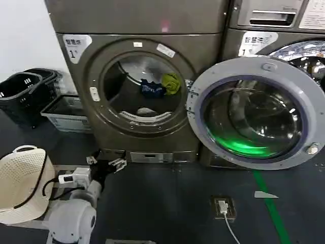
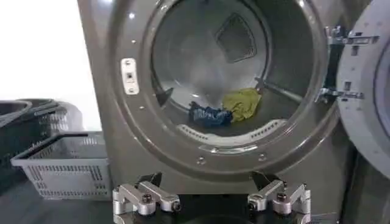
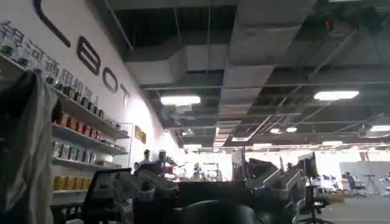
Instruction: Grasp the clothes from the dryer.
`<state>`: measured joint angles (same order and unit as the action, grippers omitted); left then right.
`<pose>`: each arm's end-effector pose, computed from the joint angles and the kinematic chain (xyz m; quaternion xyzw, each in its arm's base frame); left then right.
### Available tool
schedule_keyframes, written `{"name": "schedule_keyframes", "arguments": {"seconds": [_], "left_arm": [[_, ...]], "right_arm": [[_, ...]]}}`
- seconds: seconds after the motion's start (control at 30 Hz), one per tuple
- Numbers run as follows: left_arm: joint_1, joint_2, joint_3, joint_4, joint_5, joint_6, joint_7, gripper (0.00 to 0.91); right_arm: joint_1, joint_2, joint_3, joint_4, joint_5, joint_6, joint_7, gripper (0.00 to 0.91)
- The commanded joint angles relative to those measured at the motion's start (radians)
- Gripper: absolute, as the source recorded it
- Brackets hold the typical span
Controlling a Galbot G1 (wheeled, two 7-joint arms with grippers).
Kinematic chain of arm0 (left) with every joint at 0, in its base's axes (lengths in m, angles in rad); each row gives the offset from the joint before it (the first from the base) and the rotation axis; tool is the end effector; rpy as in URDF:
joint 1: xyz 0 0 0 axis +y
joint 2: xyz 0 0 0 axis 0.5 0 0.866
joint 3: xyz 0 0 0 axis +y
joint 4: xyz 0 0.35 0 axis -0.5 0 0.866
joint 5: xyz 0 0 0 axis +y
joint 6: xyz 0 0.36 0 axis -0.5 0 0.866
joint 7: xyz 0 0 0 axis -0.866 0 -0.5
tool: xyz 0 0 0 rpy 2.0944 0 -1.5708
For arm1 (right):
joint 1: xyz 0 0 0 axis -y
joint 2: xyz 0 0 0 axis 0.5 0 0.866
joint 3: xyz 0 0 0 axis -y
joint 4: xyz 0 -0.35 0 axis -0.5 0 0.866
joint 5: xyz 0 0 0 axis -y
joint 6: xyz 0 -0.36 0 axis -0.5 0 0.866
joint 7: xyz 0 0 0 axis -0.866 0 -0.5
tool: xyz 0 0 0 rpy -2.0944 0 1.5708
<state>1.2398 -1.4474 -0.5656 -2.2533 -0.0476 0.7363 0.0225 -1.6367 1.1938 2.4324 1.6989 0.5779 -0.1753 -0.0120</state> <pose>0.2509 0.0268 -0.1718 -0.0082 -0.9915 -0.0422 0.1225 -0.1866 -0.4251 -0.0660 0.6882 0.6934 -0.1404 0.1607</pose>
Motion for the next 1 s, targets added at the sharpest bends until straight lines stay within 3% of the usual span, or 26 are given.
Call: {"name": "schedule_keyframes", "arguments": {"seconds": [0.03,1.0], "left_arm": [[-0.001,0.001,0.002,-0.007,0.0,0.049,-0.001,0.907],[-0.023,0.004,0.017,0.012,-0.03,0.049,-0.03,0.907]], "right_arm": [[0.001,0.0,0.003,-0.003,0.01,0.01,0.019,0.907],[-0.003,-0.008,0.014,-0.012,0.028,0.012,0.052,0.907]]}}
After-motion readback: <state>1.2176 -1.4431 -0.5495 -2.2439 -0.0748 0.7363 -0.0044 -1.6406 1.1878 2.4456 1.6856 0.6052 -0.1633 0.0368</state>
